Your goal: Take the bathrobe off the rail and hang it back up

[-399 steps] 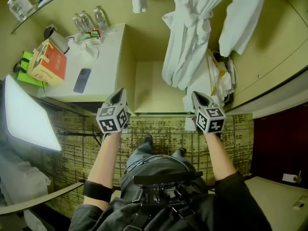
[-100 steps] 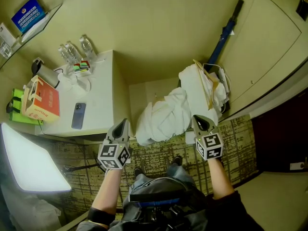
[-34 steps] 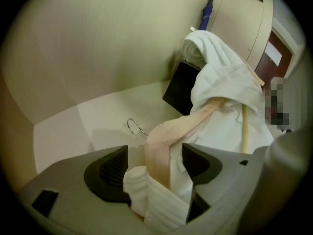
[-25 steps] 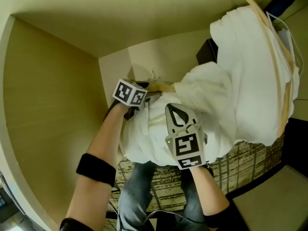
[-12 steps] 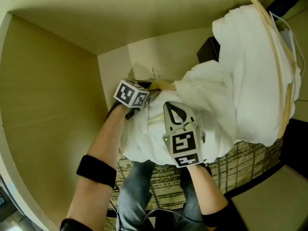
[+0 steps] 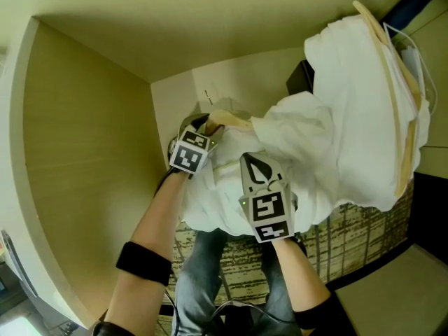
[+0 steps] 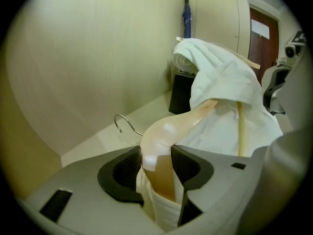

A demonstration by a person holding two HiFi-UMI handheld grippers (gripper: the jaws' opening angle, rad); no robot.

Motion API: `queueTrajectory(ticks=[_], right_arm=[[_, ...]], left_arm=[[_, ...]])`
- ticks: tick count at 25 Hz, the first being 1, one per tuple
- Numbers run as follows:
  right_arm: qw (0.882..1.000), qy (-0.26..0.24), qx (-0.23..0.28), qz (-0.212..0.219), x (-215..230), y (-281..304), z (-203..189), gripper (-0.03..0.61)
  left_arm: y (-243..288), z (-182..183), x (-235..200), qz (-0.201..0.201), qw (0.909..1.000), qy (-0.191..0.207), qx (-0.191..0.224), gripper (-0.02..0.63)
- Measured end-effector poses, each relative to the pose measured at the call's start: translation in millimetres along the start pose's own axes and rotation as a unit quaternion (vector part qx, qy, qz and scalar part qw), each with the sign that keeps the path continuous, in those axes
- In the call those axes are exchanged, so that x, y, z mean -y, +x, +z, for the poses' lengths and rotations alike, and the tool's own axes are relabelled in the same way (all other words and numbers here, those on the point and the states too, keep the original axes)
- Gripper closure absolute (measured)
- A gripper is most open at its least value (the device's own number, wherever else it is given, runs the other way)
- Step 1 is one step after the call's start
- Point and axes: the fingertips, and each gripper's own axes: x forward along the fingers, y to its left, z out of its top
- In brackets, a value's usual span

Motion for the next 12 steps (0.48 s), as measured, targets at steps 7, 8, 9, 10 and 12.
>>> queueTrajectory(ticks=[7,8,9,10,12], right_arm=[[1.000,-0.005,0.006,0.014,-17.5,-37.7,27.2,0.554],[1.000,-0.007,0.008,0.016,-20.6,-45.2,33.3,0.554],[1.000,-0.010,0.010,0.016,-23.5,-53.5,39.9,0.554],[1.000,-0.013,0.012,0.017,-26.1,-62.0,47.0,0.555],[0.999,-0.020,0.021,0.018,-29.9,-78.0,63.5,0.554]], left_arm=[[-89.7,51.2,-12.5,0.184,0.9793,0.047,0.069,0.414],[-104.7,56.3,-10.1,0.204,0.9746,0.054,0.074,0.416],[-120.3,60.4,-7.1,0.223,0.9699,0.060,0.077,0.416],[-136.4,64.0,-3.7,0.240,0.9654,0.063,0.080,0.416],[-168.6,72.4,2.1,0.269,0.9567,0.066,0.089,0.416]])
